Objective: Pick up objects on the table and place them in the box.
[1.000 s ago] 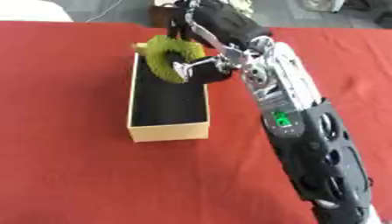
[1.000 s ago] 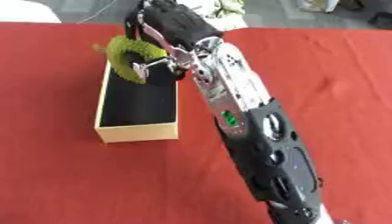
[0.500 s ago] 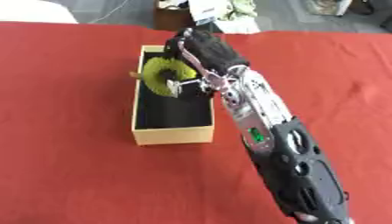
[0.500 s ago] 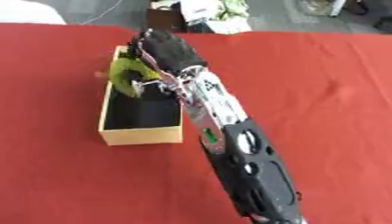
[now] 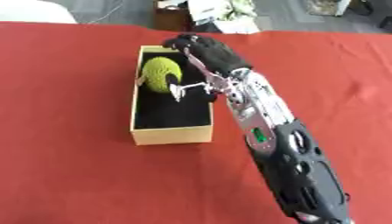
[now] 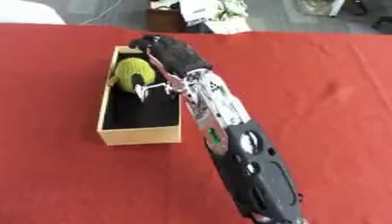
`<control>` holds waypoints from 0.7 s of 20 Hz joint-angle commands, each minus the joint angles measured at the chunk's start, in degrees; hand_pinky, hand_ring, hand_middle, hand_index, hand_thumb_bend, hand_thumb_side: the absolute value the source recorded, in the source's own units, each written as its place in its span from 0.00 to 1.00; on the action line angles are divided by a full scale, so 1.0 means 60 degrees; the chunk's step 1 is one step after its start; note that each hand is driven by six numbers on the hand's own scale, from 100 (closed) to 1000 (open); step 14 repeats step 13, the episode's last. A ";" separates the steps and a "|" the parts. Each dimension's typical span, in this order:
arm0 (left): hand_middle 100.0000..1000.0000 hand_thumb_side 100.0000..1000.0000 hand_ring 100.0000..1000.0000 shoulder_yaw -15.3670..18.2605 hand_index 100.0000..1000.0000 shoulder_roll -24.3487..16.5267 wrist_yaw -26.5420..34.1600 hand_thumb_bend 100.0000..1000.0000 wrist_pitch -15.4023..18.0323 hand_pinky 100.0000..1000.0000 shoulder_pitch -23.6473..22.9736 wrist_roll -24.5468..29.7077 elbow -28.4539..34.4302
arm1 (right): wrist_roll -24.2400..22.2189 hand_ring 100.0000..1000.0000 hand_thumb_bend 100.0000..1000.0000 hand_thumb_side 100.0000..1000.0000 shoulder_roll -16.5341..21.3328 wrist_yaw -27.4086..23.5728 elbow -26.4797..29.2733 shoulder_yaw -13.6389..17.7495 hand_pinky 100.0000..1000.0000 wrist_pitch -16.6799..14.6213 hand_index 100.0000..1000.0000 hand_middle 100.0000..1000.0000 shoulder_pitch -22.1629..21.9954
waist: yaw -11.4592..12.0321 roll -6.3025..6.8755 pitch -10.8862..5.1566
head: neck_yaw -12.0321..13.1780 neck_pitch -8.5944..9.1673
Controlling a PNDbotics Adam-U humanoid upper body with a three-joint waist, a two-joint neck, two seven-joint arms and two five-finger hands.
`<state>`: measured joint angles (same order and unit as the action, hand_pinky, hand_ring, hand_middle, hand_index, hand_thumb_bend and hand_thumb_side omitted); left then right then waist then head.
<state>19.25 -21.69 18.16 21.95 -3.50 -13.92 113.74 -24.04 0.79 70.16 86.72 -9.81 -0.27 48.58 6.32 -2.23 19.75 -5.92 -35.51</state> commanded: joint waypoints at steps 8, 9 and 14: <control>0.72 0.67 0.61 0.0082 0.60 -0.0099 -0.0049 0.04 0.0042 0.50 -0.0009 -0.0041 0.0142 | 0.1881 0.81 0.00 0.47 0.0935 -0.2210 0.2390 0.0716 0.79 0.0865 0.87 0.72 -0.0033 | -0.0103 0.0090 -0.0138 | -0.0559 0.0075; 0.72 0.66 0.61 0.0096 0.60 -0.0110 -0.0058 0.04 0.0053 0.50 -0.0013 -0.0058 0.0142 | 0.2328 0.81 0.00 0.55 0.1175 -0.2805 0.2775 0.0876 0.79 0.1013 0.86 0.73 -0.0087 | -0.0145 0.0097 -0.0141 | -0.0613 0.0073; 0.72 0.66 0.61 0.0148 0.60 -0.0163 -0.0135 0.03 0.0182 0.50 -0.0044 -0.0144 0.0142 | 0.3704 0.83 0.00 0.70 0.2077 -0.4449 0.3674 0.1454 0.79 0.1293 0.86 0.78 -0.0380 | -0.0295 0.0183 -0.0157 | -0.0694 0.0127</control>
